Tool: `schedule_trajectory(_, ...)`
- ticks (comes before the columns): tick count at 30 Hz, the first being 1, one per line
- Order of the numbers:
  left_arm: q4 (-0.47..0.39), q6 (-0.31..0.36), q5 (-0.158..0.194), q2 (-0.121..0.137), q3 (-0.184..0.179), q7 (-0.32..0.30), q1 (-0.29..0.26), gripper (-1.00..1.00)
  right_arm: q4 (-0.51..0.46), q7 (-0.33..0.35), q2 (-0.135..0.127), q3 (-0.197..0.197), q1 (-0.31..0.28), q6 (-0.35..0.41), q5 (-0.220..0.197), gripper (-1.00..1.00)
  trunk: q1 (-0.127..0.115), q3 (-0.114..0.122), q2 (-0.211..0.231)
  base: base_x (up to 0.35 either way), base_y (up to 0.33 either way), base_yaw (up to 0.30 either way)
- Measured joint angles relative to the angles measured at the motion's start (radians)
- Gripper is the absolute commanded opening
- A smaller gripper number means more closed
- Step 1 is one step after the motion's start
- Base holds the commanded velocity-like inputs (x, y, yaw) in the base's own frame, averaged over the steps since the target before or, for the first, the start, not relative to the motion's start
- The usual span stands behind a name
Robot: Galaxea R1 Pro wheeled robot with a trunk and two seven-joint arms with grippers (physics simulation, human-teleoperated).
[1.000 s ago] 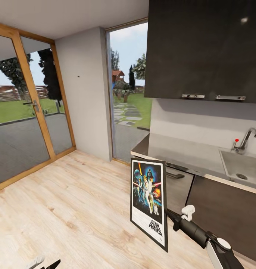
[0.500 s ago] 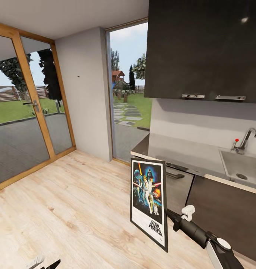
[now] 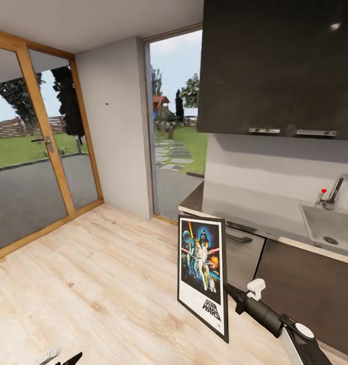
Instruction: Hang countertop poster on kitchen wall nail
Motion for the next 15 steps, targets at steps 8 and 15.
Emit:
schedule_trajectory(8, 0.0, 0.0, 0.0, 0.0, 0.0, 0.0, 0.0, 1.0, 0.0, -0.001, 0.0, 0.0, 0.0, 0.0, 0.0, -1.0, 0.0, 0.003, 0.0, 0.235, 0.182, 0.19)
schedule_trajectory(15, 0.0, 0.0, 0.0, 0.0, 0.0, 0.0, 0.0, 1.0, 0.0, -0.001, 0.0, 0.001, 0.0, 0.0, 0.0, -1.0, 0.0, 0.005, 0.0, 0.256, 0.197, 0.27)
